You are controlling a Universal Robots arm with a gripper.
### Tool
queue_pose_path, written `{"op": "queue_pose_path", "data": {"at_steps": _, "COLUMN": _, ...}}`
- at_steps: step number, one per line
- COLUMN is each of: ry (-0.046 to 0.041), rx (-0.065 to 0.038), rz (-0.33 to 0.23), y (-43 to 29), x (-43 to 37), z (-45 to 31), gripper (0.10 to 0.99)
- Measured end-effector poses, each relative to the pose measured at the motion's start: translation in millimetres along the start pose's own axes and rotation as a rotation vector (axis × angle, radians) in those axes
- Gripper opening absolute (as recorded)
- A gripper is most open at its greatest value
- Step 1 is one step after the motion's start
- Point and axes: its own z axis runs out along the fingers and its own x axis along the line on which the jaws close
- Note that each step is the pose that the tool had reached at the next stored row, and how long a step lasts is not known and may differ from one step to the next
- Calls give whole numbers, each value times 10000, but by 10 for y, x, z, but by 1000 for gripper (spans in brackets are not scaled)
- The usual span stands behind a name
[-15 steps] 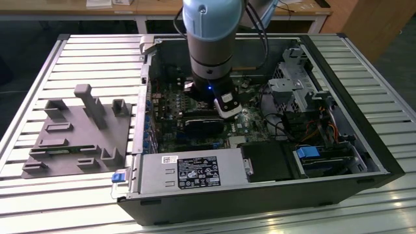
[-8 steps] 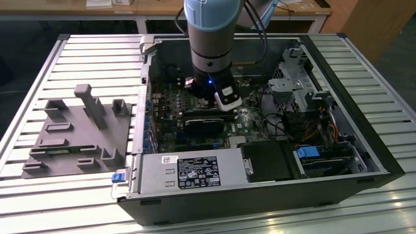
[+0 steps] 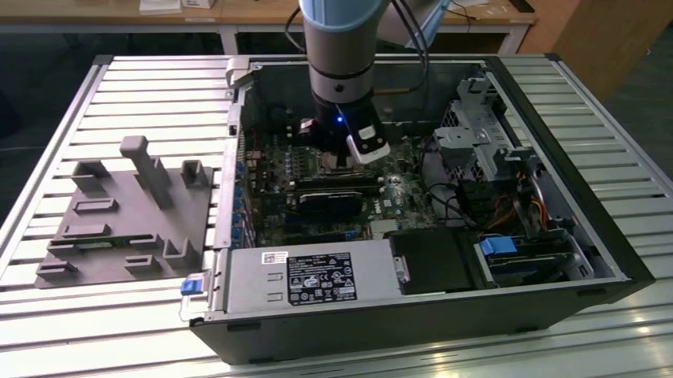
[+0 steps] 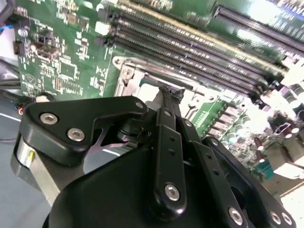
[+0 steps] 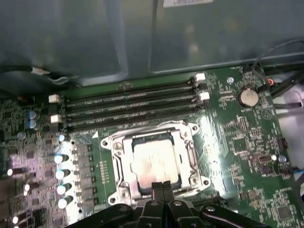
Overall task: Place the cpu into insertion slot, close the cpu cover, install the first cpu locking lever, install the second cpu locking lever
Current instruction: 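Install the second cpu locking lever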
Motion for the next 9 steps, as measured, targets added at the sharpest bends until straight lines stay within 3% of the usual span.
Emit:
{"op": "queue_pose_path", "data": {"at_steps": 6, "ry": -62, "rx": 336, "rz": -33, "y": 155, "x": 14, "z": 30, "gripper": 102}}
{"op": "queue_pose_path", "data": {"at_steps": 9, "ry": -74, "rx": 406, "rz": -40, "y": 197, "x": 22, "z": 37, "gripper": 102}}
